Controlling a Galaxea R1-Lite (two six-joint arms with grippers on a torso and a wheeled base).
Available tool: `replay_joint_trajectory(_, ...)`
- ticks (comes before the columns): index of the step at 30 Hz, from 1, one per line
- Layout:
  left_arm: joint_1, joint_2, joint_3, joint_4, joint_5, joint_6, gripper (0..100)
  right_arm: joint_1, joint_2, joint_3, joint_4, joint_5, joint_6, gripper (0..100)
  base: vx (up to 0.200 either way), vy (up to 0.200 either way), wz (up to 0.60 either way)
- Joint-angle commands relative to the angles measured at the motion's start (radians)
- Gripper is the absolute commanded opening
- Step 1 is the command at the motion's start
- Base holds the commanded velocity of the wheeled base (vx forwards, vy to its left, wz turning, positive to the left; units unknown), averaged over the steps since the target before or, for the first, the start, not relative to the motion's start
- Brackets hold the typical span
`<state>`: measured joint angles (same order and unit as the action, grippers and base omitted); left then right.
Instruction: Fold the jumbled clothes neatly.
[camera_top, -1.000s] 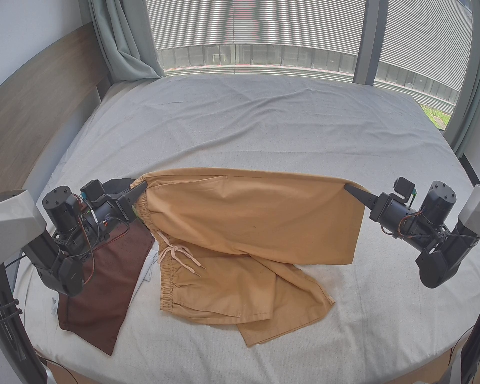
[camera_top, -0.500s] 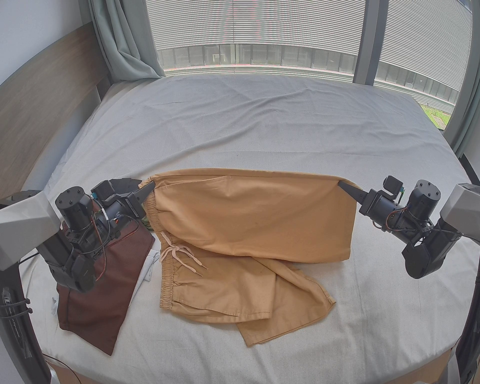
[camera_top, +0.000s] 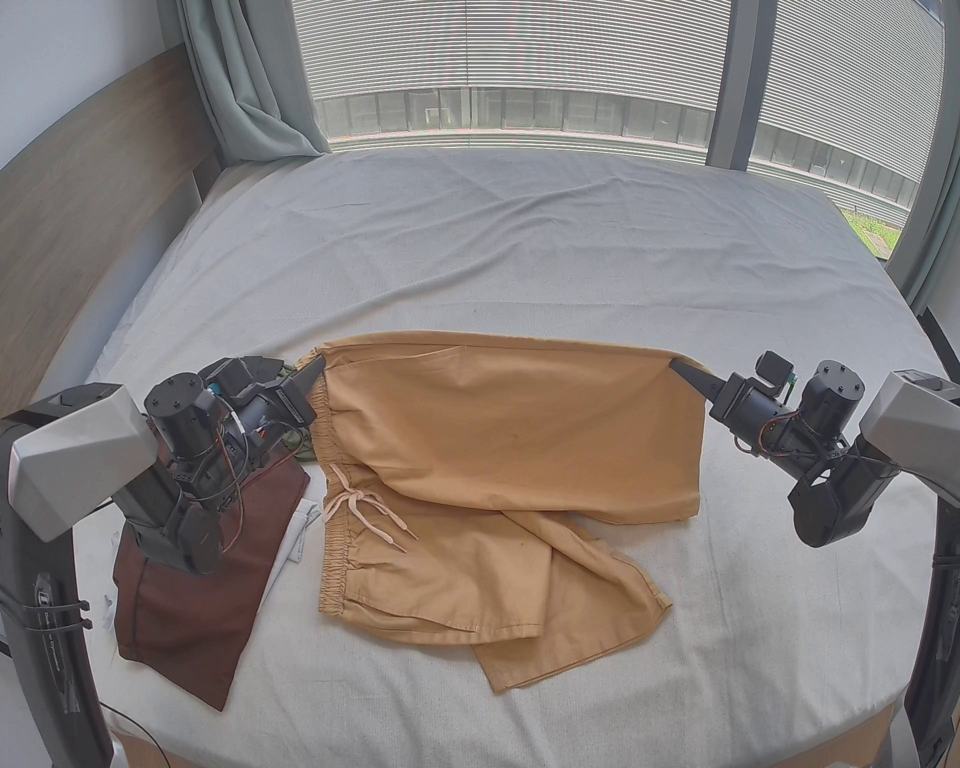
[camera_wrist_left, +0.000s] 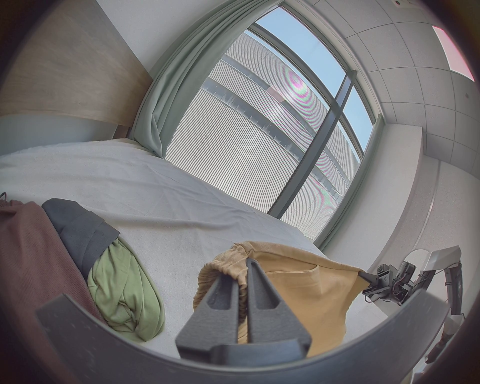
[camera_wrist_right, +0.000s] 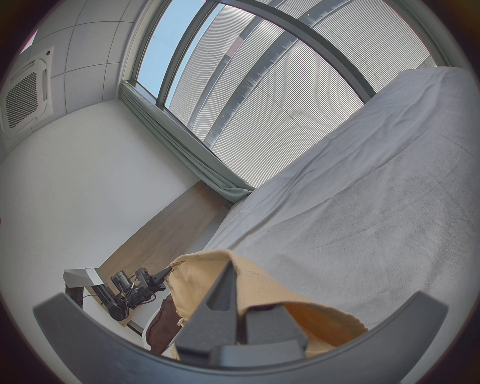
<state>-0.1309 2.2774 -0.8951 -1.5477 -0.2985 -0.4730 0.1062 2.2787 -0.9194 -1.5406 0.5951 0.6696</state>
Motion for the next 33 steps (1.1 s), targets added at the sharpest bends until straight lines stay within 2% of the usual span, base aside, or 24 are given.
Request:
replay_joint_trajectory(1,-0.003,0.040,-0.030,0.000,0.001,-0.003,0,-0.002,0.044,-0.044,0.001,0.000,0.001,0,0.000,0.000,0.00)
replay_joint_trajectory(11,-0.001,0.097,-0.104,0.000,0.015,-0.009,0,0.000,0.122,-0.147,0.001,-0.006,0.001,0,0.000,0.000,0.00)
replay_joint_trajectory(20,-0.009,0.129,-0.151,0.000,0.015,-0.087,0,-0.002,0.194,-0.253,0.007,-0.003,0.001,0,0.000,0.000,0.00)
replay_joint_trajectory(33,-0.007,0.171,-0.183,0.000,0.010,-0.090,0,-0.011,0.260,-0.331,0.010,-0.001,0.038,0,0.000,0.000,0.00)
